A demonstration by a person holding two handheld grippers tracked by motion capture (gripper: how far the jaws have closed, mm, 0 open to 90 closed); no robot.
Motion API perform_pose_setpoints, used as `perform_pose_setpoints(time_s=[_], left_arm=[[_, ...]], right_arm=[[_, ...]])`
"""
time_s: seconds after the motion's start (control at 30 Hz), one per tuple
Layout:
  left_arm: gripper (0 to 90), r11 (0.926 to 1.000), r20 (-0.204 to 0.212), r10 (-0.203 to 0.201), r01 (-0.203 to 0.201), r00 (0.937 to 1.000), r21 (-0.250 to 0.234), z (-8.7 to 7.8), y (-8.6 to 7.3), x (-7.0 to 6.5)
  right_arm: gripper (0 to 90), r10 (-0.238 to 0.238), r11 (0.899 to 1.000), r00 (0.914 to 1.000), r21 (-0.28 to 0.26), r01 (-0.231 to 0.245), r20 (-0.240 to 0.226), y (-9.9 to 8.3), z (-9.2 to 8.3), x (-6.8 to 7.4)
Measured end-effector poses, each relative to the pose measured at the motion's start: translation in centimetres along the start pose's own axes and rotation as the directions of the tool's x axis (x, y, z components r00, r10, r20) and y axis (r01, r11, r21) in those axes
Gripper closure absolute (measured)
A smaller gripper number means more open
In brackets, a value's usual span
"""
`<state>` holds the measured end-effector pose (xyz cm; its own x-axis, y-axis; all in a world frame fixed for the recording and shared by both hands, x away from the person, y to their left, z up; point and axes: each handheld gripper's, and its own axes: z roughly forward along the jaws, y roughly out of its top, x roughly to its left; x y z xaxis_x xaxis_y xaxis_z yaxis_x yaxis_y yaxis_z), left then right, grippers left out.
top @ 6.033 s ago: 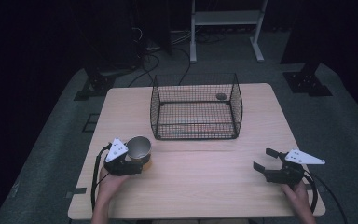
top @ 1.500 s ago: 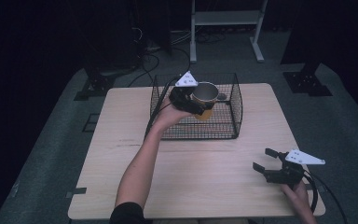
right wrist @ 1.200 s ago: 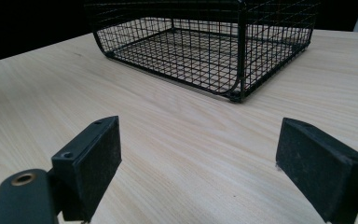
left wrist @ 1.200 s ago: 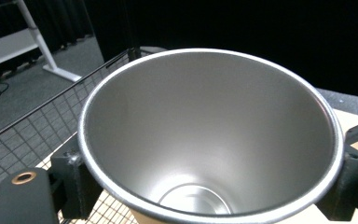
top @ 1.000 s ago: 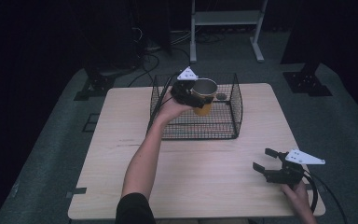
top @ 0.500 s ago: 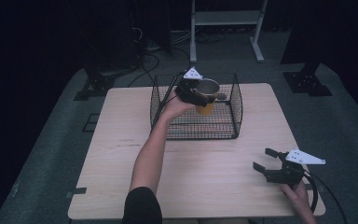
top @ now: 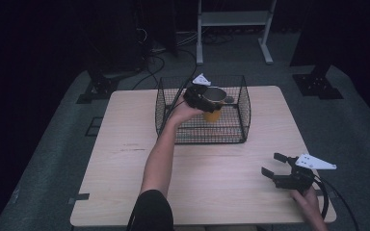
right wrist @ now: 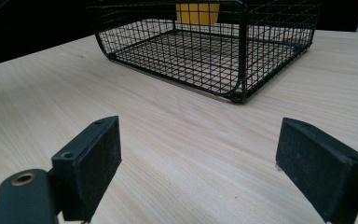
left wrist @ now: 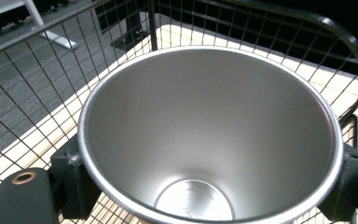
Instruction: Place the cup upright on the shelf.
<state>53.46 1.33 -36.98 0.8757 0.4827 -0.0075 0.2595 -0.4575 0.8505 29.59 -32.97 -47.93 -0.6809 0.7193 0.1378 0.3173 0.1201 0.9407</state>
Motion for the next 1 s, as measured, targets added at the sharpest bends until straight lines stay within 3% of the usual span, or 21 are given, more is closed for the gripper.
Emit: perform_pose_setpoints(time_s=[0.47, 0.83, 1.0], left_arm=[[13.5, 0.9961, -0.029, -0.003, 0.005, 0.9996, 0.088, 1.7, -1.2, 0.5], [13.4, 0.9879, -0.02, 0.011, -0.007, 0.9998, 0.155, 2.8, -2.0, 0.5], [13.4, 0.9868, -0.022, 0.022, -0.018, 0.9995, 0.161, 2.9, -2.0, 0.4]], right_arm=[[13.1, -0.001, 1.0, 1.0, -0.002, 0.001, -0.001, 0.0, 0.0, 0.0], [13.0, -0.002, 1.0, 1.0, -0.003, 0.002, -0.002, 0.0, 0.0, 0.0], [13.0, -0.002, 1.0, 1.0, -0.003, 0.002, -0.003, 0.0, 0.0, 0.0]])
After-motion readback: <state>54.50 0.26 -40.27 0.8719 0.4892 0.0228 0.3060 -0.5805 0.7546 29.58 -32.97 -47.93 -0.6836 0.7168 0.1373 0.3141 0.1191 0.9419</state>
